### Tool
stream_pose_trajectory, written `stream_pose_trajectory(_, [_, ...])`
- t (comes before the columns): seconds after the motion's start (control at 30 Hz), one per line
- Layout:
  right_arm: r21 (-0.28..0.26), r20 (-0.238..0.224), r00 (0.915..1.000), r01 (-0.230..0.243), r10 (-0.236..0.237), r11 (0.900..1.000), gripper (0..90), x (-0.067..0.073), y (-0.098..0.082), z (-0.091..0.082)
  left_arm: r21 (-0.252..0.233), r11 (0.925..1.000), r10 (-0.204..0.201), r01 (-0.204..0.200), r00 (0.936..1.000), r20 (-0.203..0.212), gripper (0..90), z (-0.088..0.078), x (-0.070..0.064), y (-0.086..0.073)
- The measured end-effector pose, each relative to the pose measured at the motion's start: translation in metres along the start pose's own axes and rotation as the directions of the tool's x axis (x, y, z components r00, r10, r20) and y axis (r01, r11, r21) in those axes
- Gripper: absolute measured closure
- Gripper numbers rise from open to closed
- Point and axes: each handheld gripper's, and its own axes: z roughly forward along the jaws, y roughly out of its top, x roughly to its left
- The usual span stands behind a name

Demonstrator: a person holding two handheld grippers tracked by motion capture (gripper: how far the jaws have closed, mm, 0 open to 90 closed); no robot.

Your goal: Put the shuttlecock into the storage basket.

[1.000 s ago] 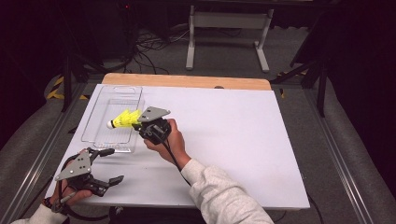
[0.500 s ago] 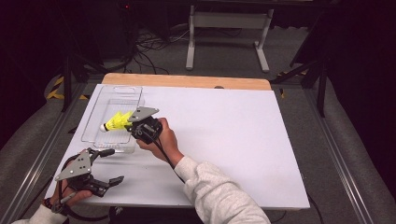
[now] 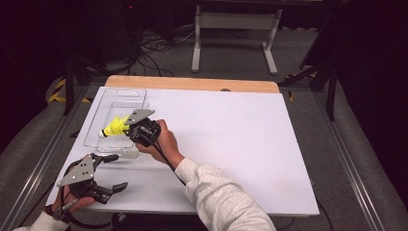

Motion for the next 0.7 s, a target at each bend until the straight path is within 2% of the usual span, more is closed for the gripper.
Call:
stream_pose_trajectory(0.4, [0.037,-0.031,0.9991,0.03,-0.029,0.999,88.3,0.003,0.009,0.017,-0.001,1.0,-0.008,0.008,1.0,0.003,7.7,-0.001,0.0,-0.001])
stream_pose_trajectory(0.7, [0.067,-0.049,0.9985,0.029,-0.026,0.997,88.4,0.003,0.009,0.03,0.003,1.0,-0.008,0.008,0.9999,0.007,7.7,-0.001,0.0,-0.002])
